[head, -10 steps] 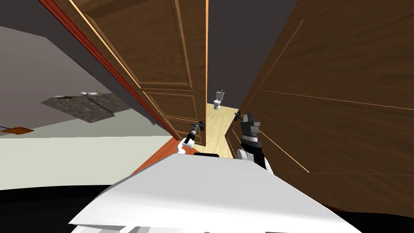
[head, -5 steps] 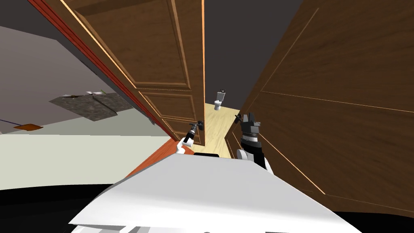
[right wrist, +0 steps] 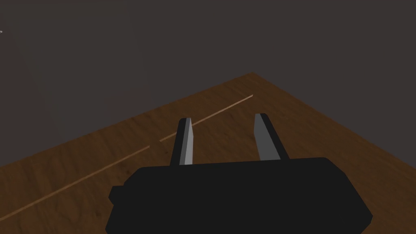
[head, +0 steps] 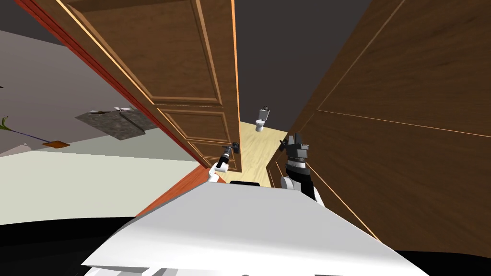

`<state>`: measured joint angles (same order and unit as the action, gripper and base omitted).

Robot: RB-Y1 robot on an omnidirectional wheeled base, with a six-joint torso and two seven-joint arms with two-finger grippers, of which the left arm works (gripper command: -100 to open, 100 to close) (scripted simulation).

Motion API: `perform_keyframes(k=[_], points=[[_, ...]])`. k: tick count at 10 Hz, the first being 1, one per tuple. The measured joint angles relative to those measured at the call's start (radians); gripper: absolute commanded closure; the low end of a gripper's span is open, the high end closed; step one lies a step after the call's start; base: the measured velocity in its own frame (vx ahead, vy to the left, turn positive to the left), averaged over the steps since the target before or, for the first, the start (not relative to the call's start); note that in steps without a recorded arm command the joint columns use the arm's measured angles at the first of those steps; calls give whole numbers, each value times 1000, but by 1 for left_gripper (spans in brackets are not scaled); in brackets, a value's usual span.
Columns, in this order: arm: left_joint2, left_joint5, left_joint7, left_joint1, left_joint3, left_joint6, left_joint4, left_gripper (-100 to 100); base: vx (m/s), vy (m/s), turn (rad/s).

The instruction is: Push the door open

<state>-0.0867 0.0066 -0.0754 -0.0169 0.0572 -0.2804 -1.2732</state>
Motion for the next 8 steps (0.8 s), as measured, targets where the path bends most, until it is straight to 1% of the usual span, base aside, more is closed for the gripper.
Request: perform_keyframes(k=[1, 3, 4, 5, 6, 7, 8], points=[[2, 1, 4, 3, -15, 5, -8, 100, 170, -117, 72], [8, 3, 10, -4, -42, 9, 0, 100, 155, -114, 73], [14, 3, 15, -5, -56, 12, -3, 100, 136, -107, 71], [16, 4, 18, -5, -67, 13, -5, 100, 134, -111, 62], [18, 5, 20, -9, -79, 11, 2, 100, 61, -46, 37], [17, 6, 20, -10, -82, 10, 3, 100, 105, -19, 198], [17, 14, 29, -9, -70, 10, 5, 100, 131, -9, 257]])
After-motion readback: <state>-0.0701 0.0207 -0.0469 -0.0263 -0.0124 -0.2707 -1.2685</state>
